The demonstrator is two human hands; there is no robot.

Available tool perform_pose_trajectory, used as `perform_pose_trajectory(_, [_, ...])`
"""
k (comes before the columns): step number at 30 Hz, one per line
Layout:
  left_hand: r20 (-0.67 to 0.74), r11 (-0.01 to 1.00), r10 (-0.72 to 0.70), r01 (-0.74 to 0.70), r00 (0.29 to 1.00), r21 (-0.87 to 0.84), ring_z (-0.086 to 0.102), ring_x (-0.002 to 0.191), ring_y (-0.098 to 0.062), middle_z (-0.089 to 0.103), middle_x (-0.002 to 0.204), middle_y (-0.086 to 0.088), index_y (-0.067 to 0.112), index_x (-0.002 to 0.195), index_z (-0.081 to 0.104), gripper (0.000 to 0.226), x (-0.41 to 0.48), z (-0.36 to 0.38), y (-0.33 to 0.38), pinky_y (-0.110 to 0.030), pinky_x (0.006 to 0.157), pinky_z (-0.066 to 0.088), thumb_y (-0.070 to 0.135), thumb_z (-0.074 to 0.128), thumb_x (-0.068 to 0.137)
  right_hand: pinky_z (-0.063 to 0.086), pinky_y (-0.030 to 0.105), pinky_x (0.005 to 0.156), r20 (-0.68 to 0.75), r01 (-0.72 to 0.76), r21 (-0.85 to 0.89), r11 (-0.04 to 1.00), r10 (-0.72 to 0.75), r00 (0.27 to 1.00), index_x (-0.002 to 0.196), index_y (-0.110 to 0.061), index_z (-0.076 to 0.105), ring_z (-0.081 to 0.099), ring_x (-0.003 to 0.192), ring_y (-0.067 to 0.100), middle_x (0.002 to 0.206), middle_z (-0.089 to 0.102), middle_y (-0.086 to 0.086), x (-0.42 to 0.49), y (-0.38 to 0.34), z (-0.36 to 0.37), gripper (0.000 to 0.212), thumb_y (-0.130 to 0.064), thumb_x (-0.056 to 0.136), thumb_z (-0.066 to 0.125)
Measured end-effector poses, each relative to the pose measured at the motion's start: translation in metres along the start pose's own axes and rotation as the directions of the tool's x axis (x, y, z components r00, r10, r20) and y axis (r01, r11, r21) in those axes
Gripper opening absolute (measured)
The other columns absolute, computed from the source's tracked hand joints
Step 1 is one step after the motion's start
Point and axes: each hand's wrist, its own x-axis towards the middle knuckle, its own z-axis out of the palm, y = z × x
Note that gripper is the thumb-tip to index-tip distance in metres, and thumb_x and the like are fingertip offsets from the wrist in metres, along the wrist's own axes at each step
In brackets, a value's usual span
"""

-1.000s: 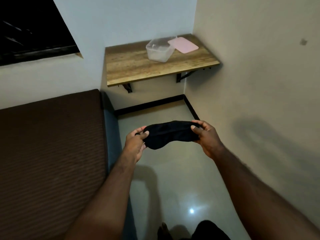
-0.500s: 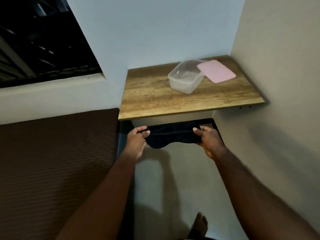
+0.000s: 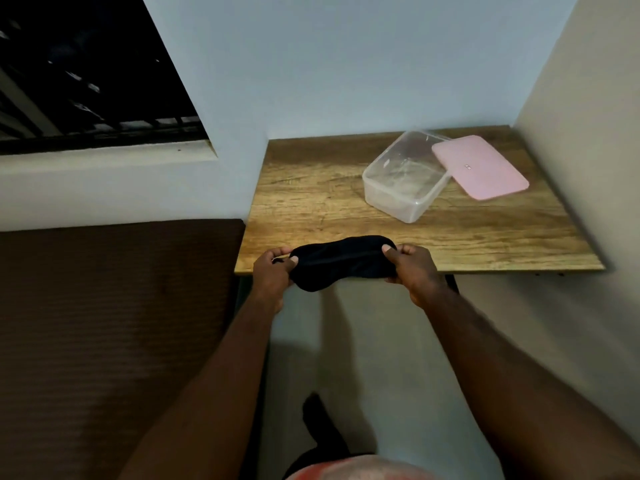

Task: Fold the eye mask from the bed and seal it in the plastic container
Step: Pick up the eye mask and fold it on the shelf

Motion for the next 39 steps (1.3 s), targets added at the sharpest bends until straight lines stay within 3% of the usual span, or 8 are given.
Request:
perform_pose_trajectory(5, [0.017,0.993,0.057,-0.058,0.998,0.100,0.063,0.104,-0.032,0.065,0.114,-0.021,0.007,0.106,0.061,0.019,0.054,0.002,0.020,-0.048,0.091,0.054,-0.001,0.063,0.089,0.057,0.031,0.051,-0.017,0.042,-0.124,0.991,-0.044,0.999,0.085,-0.001,0.066,0.070,0.074,0.023,0.094,0.071,0.022,0.038,-0.016,0.028,0.024,-0.023,0.095,0.064])
perform_pose_trajectory(9, [0.042,0.958,0.121,-0.127,0.992,0.258,0.063,0.096,-0.024,0.065,0.111,-0.017,0.008,0.105,0.062,0.017,0.085,0.004,0.021,-0.034,0.081,0.053,0.004,0.064,0.089,0.060,0.053,0.076,-0.052,0.074,-0.311,0.947,-0.094,0.994,0.094,-0.006,0.069,0.070,0.086,0.030,0.092,0.072,0.014,0.061,-0.013,0.044,0.022,-0.028,0.094,0.065])
perform_pose_trajectory(12, [0.023,0.869,0.186,-0.175,0.982,0.463,0.061,0.102,-0.023,0.064,0.113,-0.010,0.009,0.108,0.061,0.020,0.094,0.000,0.012,-0.033,0.085,0.051,0.013,0.066,0.089,0.057,0.041,0.080,-0.155,0.056,-0.413,0.909,-0.130,0.979,0.109,-0.008,0.069,0.067,0.091,0.021,0.103,0.072,0.008,0.064,-0.004,0.047,0.028,-0.030,0.093,0.064])
perform_pose_trajectory(15, [0.042,0.643,0.472,-0.376,0.881,0.667,0.055,0.110,-0.027,0.059,0.116,-0.012,0.007,0.112,0.063,0.025,0.094,-0.005,0.001,-0.040,0.093,0.047,0.018,0.063,0.090,0.048,0.030,0.077,-0.249,0.185,-0.609,0.771,-0.407,0.879,0.111,-0.010,0.067,0.065,0.093,0.022,0.104,0.071,0.008,0.056,0.007,0.053,0.025,-0.028,0.095,0.058])
perform_pose_trajectory(17, [0.208,0.427,0.625,-0.552,0.753,0.716,0.051,0.115,-0.028,0.058,0.119,-0.012,0.008,0.115,0.064,0.026,0.085,0.000,-0.007,-0.043,0.099,0.042,0.019,0.060,0.091,0.046,0.032,0.085,-0.061,0.368,-0.720,0.588,-0.582,0.811,0.117,-0.009,0.066,0.062,0.103,0.027,0.111,0.068,0.010,0.052,0.012,0.063,0.027,-0.023,0.096,0.055])
perform_pose_trajectory(22, [0.609,-0.013,0.459,-0.681,0.647,0.732,0.020,0.147,-0.024,0.038,0.152,-0.009,0.015,0.142,0.045,0.046,0.073,0.030,-0.024,-0.044,0.118,-0.008,0.031,0.041,0.099,0.014,0.041,0.122,0.432,0.576,-0.778,0.252,-0.451,0.781,0.150,-0.007,0.035,0.022,0.149,0.025,0.158,0.033,0.012,0.056,0.019,0.094,0.052,-0.031,0.104,0.037])
perform_pose_trajectory(33, [0.648,-0.114,0.282,-0.645,0.708,0.755,0.002,0.151,-0.016,0.011,0.163,-0.005,0.017,0.154,0.013,0.061,0.094,0.021,-0.045,-0.040,0.121,-0.004,0.046,0.019,0.101,-0.005,0.040,0.122,0.537,0.562,-0.827,0.021,-0.269,0.800,0.157,-0.009,0.007,-0.003,0.153,0.021,0.165,0.004,0.010,0.083,0.027,0.080,0.098,-0.077,0.086,-0.002])
perform_pose_trajectory(39, [0.628,-0.115,0.287,-0.625,0.723,0.772,0.003,0.150,-0.015,0.011,0.163,-0.004,0.017,0.154,0.015,0.063,0.092,0.023,-0.045,-0.042,0.122,0.002,0.046,0.014,0.098,-0.006,0.047,0.122,0.425,0.469,-0.877,0.099,-0.293,0.856,0.156,-0.005,0.007,-0.003,0.152,0.027,0.165,0.003,0.016,0.083,0.016,0.078,0.103,-0.079,0.085,-0.002])
